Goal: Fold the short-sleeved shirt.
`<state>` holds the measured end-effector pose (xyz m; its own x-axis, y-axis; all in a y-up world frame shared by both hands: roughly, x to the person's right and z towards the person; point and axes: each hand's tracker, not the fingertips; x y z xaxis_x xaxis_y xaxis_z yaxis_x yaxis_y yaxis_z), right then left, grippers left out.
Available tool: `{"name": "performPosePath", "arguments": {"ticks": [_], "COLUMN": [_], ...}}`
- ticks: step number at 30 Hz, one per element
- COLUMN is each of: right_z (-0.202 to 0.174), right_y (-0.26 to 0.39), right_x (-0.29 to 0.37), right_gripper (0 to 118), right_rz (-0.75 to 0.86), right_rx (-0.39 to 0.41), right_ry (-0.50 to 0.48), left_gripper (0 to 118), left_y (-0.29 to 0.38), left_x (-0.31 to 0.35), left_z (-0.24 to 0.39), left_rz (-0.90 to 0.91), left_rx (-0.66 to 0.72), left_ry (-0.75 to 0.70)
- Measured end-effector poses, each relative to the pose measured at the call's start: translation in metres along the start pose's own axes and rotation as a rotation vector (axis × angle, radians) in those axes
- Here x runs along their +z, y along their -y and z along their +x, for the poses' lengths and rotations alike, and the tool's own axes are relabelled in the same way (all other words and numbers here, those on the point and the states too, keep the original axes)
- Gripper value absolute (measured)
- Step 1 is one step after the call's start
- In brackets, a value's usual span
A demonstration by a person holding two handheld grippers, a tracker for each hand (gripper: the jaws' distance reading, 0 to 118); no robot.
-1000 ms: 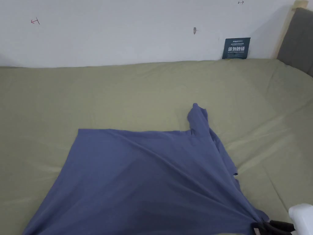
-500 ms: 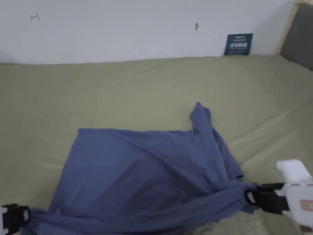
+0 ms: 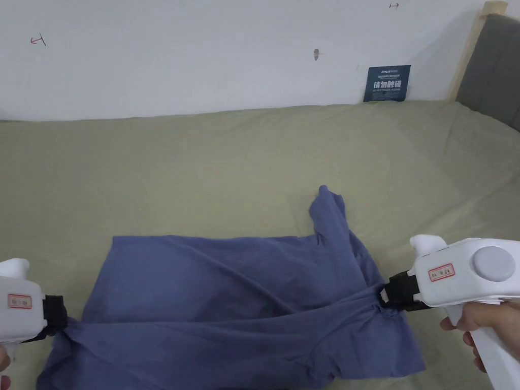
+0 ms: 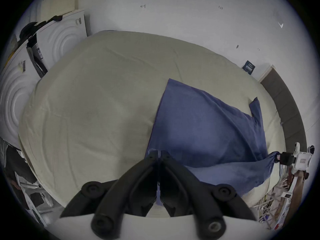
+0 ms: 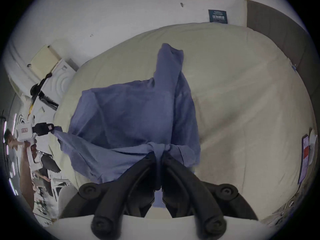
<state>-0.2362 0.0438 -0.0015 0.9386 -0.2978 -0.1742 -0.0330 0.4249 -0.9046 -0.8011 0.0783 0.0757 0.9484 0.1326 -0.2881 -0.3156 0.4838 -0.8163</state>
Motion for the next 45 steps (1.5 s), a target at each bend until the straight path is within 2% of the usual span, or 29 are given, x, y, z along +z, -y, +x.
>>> {"name": "performPosePath", "arguments": {"ticks": [3,6,9,10,12,13,14,17,21,22,26,27,29,30,31,32,33,34,39,42,43,44,45], "right_z": [0.005,0.013,0.016,0.015,0.009,0.006,0.003,-0.012,-0.034,-0.041,-0.072,-0.079,-0.095,-0.104,-0.115,-0.124,-0.129,-0.134,-0.148,-0.142,-0.141,-0.136,-0.134], "right_y": [0.000,0.005,0.013,0.015,0.020,0.023,0.025,0.036,0.056,0.061,0.095,0.106,0.122,0.130,0.135,0.139,0.141,0.144,0.161,0.166,0.165,0.169,0.169], "right_x": [-0.013,-0.018,-0.021,-0.022,-0.018,-0.014,-0.005,0.042,0.118,0.135,0.181,0.186,0.192,0.194,0.194,0.198,0.202,0.205,0.197,0.188,0.188,0.182,0.180], "right_gripper": [8,8,10,20,54,66,66,66,66,65,62,62,54,54,0,0,0,0,0,0,0,0,0], "right_rz": [-0.017,-0.003,0.031,0.043,0.101,0.125,0.175,0.425,0.762,0.802,0.902,0.947,0.962,0.971,0.920,0.955,0.946,0.928,0.897,0.860,0.843,0.831,0.818], "right_rx": [0.013,-0.029,-0.039,-0.038,-0.025,-0.022,-0.017,-0.042,-0.074,-0.080,0.014,0.026,0.073,0.111,0.142,0.134,0.141,0.165,0.214,0.224,0.225,0.223,0.219], "right_ry": [0.047,0.030,0.032,0.037,0.099,0.127,0.134,0.148,0.056,0.079,0.102,0.104,0.133,0.160,0.226,0.260,0.197,0.113,0.161,0.148,0.145,0.147,0.150], "left_gripper": [0,0,2,22,108,115,110,110,110,110,108,99,72,72,0,0,0,0,0,0,0,18,62], "left_y": [-0.004,-0.006,-0.005,-0.004,-0.002,-0.001,-0.002,-0.001,0.022,0.028,0.062,0.071,0.087,0.092,0.096,0.101,0.104,0.109,0.129,0.130,0.124,0.120,0.117], "left_x": [-0.018,-0.031,-0.040,-0.041,-0.043,-0.039,-0.024,0.008,0.064,0.080,0.124,0.133,0.143,0.152,0.149,0.149,0.149,0.146,0.138,0.108,0.091,0.076,0.056], "left_z": [0.008,0.012,0.014,0.014,0.014,0.015,0.015,0.013,0.024,0.024,0.023,0.027,0.037,0.042,0.041,0.039,0.036,0.033,0.040,0.025,0.019,0.015,0.011], "left_rz": [-0.011,-0.017,-0.012,-0.009,0.006,-0.003,0.057,0.176,0.390,0.437,0.600,0.602,0.634,0.739,0.737,0.740,0.715,0.668,0.629,0.466,0.349,0.257,0.170], "left_rx": [-0.020,-0.026,-0.030,-0.023,0.026,0.038,0.065,0.110,0.039,0.039,0.075,0.045,-0.018,-0.133,-0.140,-0.130,-0.151,-0.095,-0.071,-0.035,-0.046,-0.043,-0.026], "left_ry": [-0.019,-0.029,-0.030,-0.020,0.007,0.038,0.065,0.111,0.059,0.071,0.148,0.144,0.021,-0.141,-0.190,-0.204,-0.146,-0.038,-0.096,-0.075,-0.048,-0.016,-0.013]}}
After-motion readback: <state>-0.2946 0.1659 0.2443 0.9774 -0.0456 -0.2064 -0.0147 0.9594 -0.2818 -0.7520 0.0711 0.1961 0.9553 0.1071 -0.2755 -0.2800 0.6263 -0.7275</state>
